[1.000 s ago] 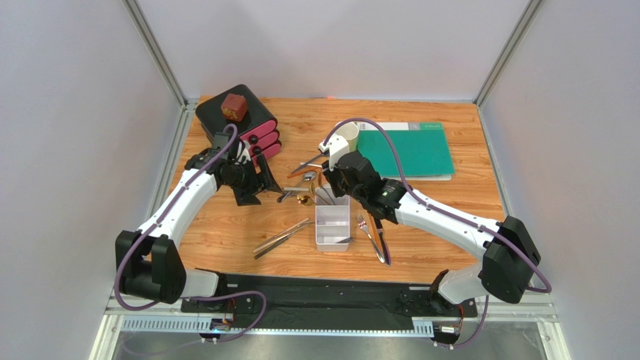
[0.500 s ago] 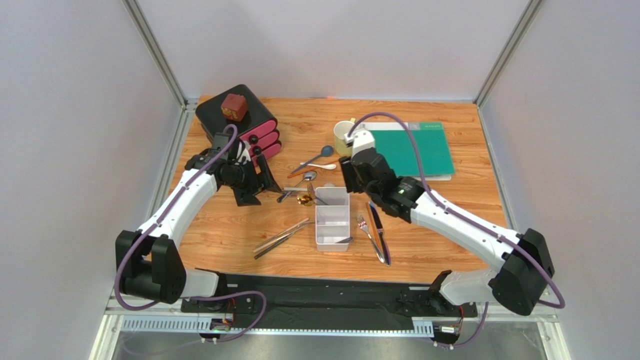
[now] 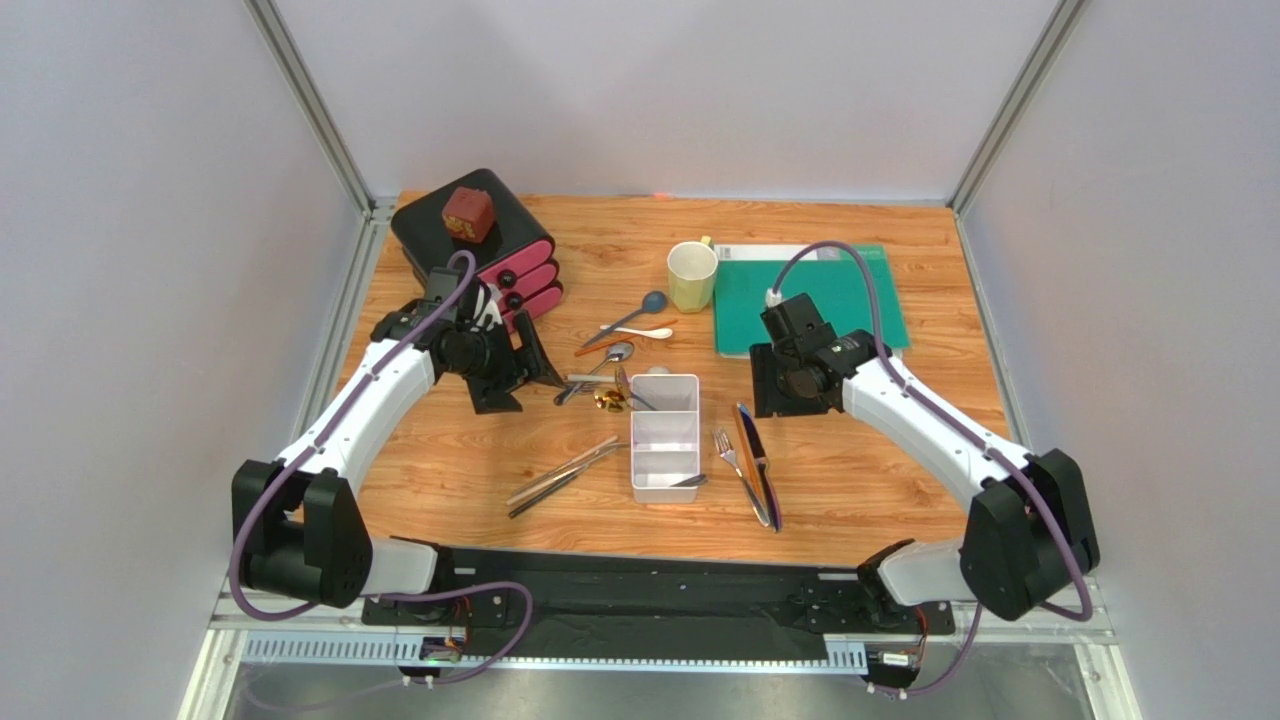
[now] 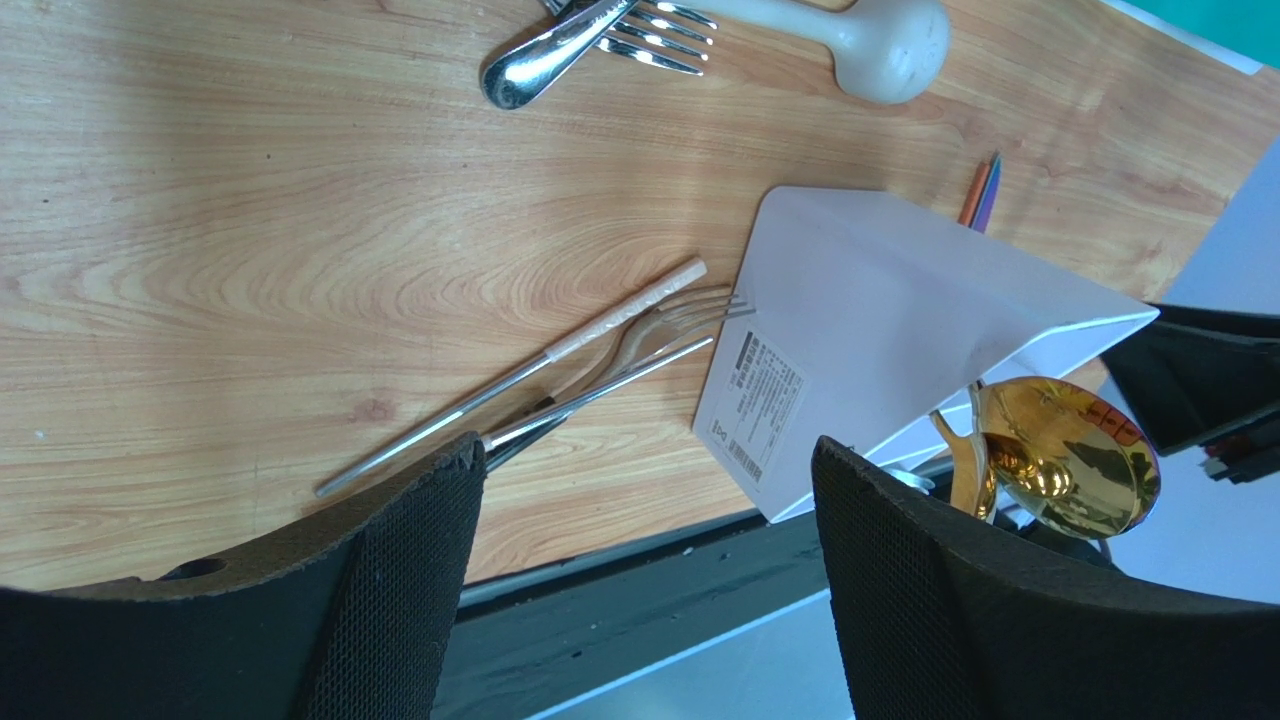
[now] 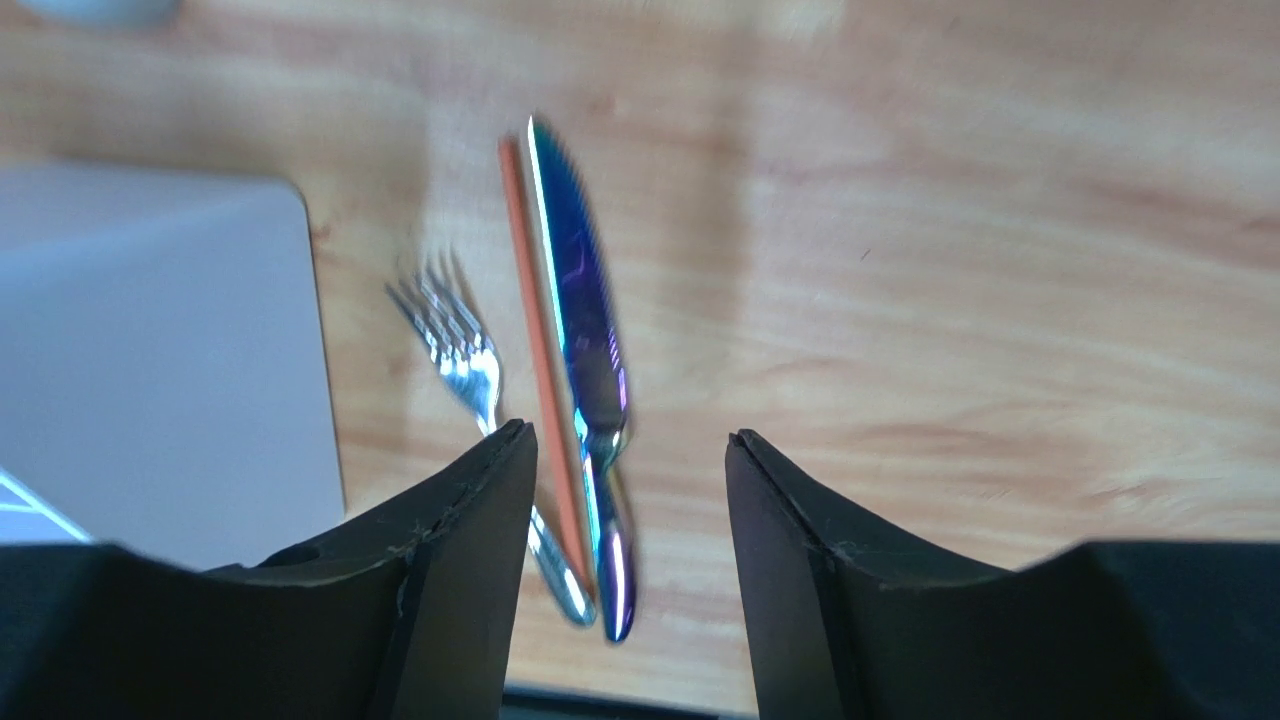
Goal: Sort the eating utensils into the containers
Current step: Pick up the knife at the center of the board.
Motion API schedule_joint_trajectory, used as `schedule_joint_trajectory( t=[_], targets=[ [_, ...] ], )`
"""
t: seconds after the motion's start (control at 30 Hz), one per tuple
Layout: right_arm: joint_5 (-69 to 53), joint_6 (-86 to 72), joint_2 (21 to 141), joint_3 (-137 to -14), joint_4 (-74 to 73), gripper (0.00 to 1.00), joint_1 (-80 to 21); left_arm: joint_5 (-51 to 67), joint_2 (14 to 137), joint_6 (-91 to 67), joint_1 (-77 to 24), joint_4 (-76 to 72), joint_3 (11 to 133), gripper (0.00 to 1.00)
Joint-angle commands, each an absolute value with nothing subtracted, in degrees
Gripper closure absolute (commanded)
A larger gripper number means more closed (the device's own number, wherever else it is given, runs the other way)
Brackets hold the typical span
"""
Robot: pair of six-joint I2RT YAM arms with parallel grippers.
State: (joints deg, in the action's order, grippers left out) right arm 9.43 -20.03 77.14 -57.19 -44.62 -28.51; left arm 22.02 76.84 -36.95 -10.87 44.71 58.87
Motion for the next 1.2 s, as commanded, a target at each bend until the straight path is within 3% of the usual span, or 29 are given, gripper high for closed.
schedule_joint_trajectory(
  t=[0.0, 0.47, 0.77, 1.17],
  targets=[
    [-4.21, -23.11, 79.8, -60.29, -53.07, 0.46, -26.46, 22.59, 75.5, -36.39, -10.63, 43.42, 58.54, 0.15],
    [-9.32, -24.17, 84.9, -51.95, -51.42, 0.49, -26.46, 22.5, 76.03, -36.3, -10.63, 43.24, 58.54, 0.15],
    [-4.92, -25.31, 90.69, -53.79, -50.89, 0.56, -26.46, 22.24, 76.29, -36.04, -10.63, 43.42, 58.8, 0.15],
    [-2.38, -23.82, 95.71, -55.9, -50.45, 0.57, -26.46, 21.8, 76.55, -35.95, -10.63, 43.77, 59.24, 0.15]
  ],
)
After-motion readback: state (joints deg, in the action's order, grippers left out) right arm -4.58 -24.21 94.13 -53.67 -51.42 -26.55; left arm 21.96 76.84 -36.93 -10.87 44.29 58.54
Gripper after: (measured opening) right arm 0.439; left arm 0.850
